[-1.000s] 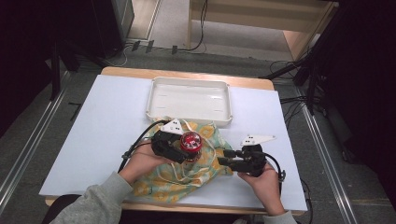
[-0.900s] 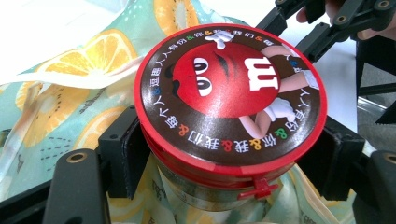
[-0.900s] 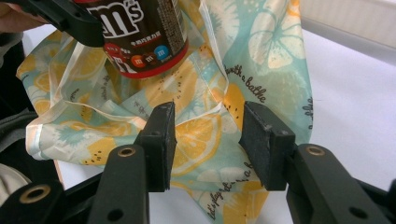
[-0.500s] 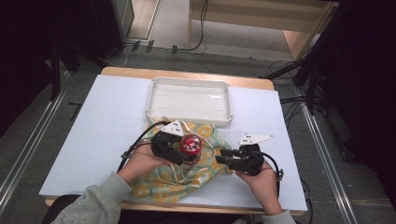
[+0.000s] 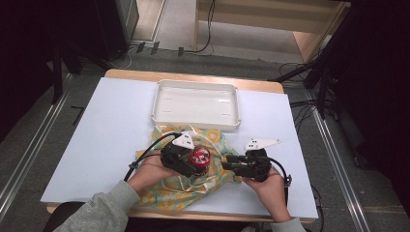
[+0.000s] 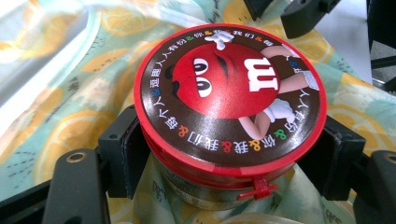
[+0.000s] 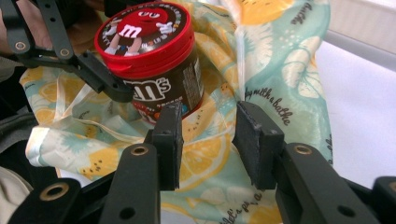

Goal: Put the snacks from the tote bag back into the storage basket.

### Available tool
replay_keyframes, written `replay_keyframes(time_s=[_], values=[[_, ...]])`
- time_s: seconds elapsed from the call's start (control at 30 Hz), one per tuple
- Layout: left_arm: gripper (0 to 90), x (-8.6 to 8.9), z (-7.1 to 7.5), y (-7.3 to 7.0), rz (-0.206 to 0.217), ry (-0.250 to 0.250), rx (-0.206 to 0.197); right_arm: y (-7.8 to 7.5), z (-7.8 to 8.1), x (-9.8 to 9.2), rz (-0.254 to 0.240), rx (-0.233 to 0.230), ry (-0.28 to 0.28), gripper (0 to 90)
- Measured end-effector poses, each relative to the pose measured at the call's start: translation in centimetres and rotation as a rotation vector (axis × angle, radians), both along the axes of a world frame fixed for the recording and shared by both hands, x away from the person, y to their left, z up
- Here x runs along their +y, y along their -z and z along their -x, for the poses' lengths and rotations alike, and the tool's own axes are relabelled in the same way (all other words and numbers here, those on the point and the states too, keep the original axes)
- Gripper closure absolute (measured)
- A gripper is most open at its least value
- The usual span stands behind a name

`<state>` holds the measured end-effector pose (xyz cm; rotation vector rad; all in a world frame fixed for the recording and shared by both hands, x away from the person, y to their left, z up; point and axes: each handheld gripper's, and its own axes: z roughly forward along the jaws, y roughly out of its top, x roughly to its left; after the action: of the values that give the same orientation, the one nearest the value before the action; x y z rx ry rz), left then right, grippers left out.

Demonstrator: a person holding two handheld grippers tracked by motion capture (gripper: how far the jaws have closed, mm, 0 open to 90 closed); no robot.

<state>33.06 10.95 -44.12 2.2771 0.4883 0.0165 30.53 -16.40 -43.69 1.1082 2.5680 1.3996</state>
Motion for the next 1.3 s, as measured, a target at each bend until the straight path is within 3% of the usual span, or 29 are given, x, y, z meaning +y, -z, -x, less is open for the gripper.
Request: replay_keyframes(time_s=[0.17,0.33,0.5,0.7,0.83,1.03,1.3], values=[[25.8,-0.1,0.2,-0.1,-0.015,0.01,-0.007,0.0,0.0,-0.1,0.005,0.01,0.004,63.9],[25.9,0.6,0.2,-1.6,0.03,0.003,0.001,0.1,0.0,-0.2,0.0,0.01,0.004,63.9],[25.9,0.9,0.3,-2.4,0.035,0.021,0.015,0.2,-0.1,0.0,0.004,0.013,0.003,64.6],[25.9,0.3,0.2,-1.9,0.015,0.037,0.019,0.2,-0.8,0.7,-0.003,-0.011,0.009,78.5],[26.0,0.2,0.2,-1.8,0.022,0.038,0.022,0.7,-1.9,1.7,0.005,0.011,0.015,83.9],[26.0,0.3,0.0,-1.8,0.031,0.031,0.032,2.3,-2.9,2.9,0.069,0.038,0.019,89.8],[26.0,0.6,0.0,-1.9,0.028,0.032,0.031,3.8,-3.3,3.5,0.143,0.056,0.014,90.0]])
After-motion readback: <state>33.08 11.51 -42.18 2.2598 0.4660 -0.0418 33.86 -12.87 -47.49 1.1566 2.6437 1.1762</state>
